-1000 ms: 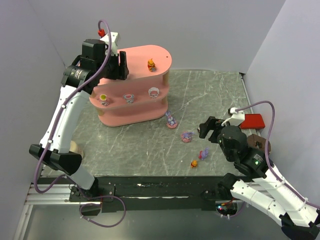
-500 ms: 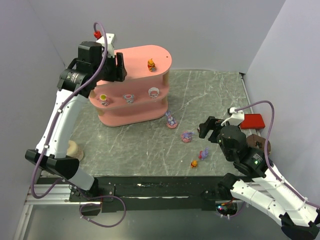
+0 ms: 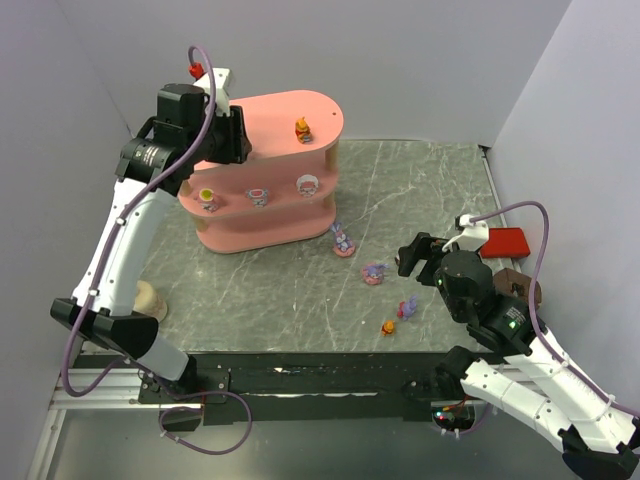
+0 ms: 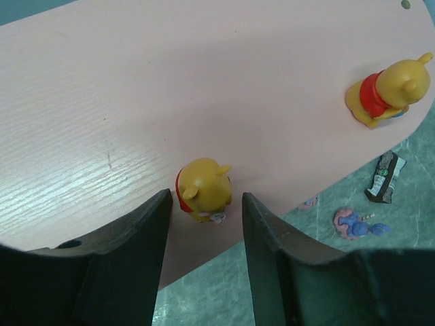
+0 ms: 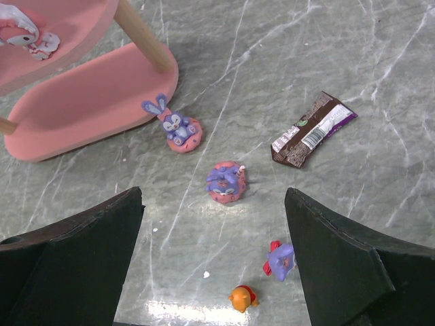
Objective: Place and organize the plastic toys onto the shelf
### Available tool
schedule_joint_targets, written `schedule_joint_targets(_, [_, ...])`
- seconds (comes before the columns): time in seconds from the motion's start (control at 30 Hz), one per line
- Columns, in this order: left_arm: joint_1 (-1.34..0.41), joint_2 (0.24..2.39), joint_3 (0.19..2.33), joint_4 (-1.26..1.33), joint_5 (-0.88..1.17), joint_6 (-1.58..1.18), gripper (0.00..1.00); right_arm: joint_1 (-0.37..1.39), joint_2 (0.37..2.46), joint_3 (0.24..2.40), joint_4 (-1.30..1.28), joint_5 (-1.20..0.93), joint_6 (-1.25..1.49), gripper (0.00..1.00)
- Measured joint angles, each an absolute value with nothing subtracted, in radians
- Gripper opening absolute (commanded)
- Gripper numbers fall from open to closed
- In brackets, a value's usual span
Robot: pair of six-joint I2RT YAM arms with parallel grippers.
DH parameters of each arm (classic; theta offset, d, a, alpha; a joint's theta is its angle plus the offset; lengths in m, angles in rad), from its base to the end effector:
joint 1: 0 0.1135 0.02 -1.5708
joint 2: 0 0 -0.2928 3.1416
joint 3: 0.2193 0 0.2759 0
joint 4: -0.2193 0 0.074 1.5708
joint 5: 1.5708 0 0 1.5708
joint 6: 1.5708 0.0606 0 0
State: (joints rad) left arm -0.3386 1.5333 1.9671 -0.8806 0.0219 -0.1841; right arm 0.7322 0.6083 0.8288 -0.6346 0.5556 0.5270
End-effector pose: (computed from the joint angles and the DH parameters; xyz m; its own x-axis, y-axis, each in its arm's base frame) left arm 0.3292 -0.1174 0.5156 -0.4649 -0.0303 -0.8849 0.2702 0.9469 -0.1744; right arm 0.1286 0.0727 0.3478 -0.3637 0.2477 -0.8980 -0.0300 0.9604 0.2770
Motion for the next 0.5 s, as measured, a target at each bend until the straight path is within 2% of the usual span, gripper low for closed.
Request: schedule_joint_targets(0.5, [-0.336, 1.551, 1.967, -0.859, 0.031, -0.209, 0.43, 0.732, 0.608, 0.828, -0.635, 0.556, 0.527, 0.92])
